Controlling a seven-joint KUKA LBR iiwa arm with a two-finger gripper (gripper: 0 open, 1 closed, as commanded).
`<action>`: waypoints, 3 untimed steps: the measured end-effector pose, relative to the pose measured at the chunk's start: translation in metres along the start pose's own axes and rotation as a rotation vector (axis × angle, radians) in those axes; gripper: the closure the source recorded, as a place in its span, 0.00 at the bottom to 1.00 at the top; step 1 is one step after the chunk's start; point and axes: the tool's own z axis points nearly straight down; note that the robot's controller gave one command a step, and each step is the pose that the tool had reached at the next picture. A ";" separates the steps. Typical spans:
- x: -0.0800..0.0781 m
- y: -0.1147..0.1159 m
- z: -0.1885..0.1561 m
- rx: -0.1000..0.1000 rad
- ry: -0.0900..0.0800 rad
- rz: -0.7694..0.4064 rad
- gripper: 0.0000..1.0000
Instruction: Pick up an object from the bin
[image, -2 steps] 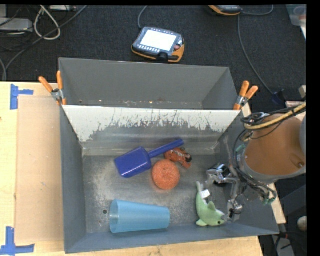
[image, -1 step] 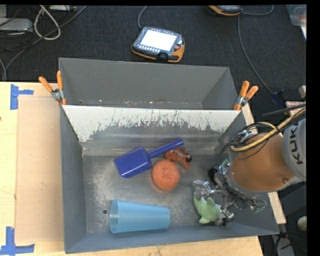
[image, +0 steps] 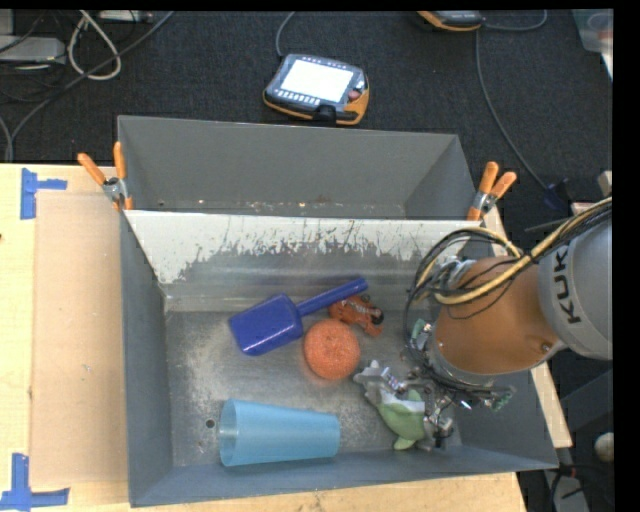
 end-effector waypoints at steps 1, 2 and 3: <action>-0.001 -0.021 -0.029 0.021 -0.017 -0.064 0.00; -0.004 -0.027 0.000 0.000 -0.001 -0.147 1.00; -0.004 -0.027 0.000 0.000 -0.001 -0.147 1.00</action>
Offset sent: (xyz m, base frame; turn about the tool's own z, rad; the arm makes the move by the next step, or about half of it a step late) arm 0.0213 -0.0172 -0.0002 -0.1503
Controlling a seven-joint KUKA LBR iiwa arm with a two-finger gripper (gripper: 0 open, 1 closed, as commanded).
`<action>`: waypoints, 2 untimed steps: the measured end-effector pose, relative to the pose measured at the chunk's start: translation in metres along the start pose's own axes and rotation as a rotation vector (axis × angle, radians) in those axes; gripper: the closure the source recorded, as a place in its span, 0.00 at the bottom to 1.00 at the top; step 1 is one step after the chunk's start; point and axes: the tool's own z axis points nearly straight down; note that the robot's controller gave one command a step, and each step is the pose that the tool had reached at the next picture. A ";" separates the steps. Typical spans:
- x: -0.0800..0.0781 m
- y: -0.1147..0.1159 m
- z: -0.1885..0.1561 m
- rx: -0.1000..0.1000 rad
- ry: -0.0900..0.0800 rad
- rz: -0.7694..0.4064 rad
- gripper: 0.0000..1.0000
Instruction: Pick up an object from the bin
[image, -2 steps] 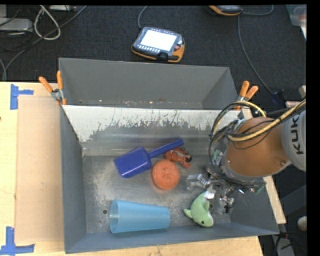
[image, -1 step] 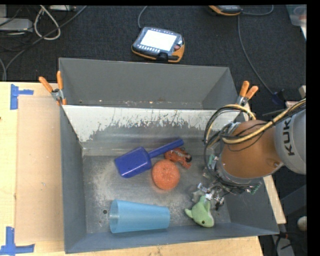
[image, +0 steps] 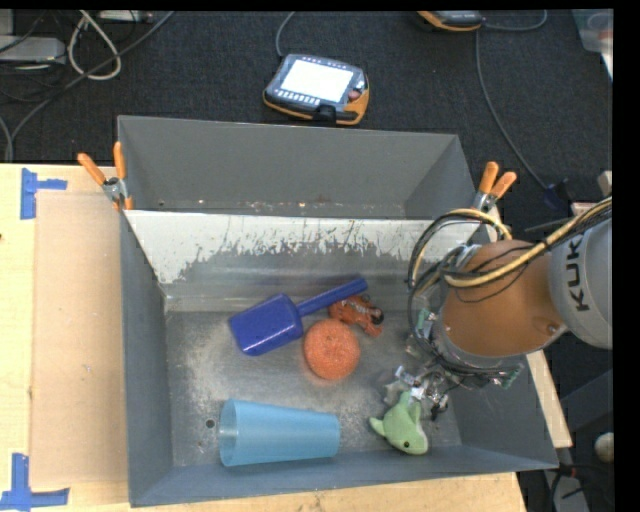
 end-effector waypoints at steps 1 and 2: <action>0.001 0.003 -0.024 -0.009 0.004 0.003 1.00; -0.001 0.000 -0.063 0.000 -0.001 0.004 1.00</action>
Offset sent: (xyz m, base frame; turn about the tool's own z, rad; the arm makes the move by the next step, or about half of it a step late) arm -0.0026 0.0009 0.0178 0.0016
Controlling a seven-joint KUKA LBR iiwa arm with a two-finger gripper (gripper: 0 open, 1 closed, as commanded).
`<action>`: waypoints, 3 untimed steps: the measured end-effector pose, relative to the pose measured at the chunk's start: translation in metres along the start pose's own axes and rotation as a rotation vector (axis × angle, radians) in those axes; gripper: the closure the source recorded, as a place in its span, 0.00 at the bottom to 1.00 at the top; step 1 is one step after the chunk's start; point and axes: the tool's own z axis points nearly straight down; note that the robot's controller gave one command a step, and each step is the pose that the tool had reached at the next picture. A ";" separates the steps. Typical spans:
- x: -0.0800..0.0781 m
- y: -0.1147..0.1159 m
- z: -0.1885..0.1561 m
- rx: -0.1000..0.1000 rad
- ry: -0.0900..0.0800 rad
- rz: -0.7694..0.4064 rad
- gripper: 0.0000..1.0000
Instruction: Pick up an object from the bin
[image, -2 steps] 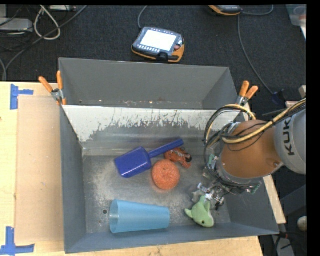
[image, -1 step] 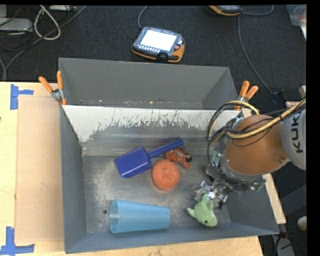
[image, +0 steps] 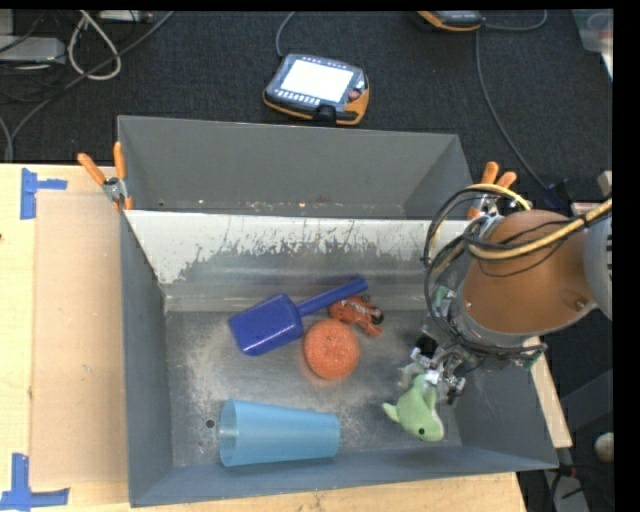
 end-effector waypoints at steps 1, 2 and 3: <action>-0.001 0.000 -0.007 -0.001 -0.001 0.003 1.00; -0.001 0.001 -0.006 -0.003 0.000 0.004 1.00; 0.000 0.002 -0.014 -0.006 0.001 0.007 1.00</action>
Offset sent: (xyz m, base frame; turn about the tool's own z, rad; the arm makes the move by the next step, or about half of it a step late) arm 0.0000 0.0007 0.0084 0.0024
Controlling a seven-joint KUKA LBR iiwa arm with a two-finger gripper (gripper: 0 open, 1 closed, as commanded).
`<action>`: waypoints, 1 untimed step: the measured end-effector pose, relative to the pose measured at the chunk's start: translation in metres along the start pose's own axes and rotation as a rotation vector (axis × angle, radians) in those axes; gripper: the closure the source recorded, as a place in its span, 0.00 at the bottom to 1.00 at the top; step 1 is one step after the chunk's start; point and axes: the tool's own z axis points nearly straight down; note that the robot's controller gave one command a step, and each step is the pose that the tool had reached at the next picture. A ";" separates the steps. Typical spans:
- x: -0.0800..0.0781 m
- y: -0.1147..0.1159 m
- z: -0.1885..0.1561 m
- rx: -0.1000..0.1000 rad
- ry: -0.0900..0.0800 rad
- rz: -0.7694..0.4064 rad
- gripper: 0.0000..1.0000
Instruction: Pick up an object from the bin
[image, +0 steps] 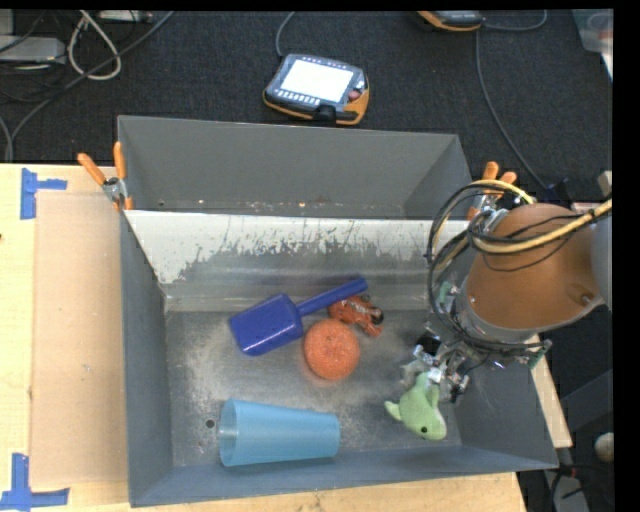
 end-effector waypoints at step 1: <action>0.000 0.001 -0.019 -0.002 0.000 0.002 1.00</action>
Offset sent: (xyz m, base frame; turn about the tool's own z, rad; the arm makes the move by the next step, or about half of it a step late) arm -0.0004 0.0005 0.0431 0.0017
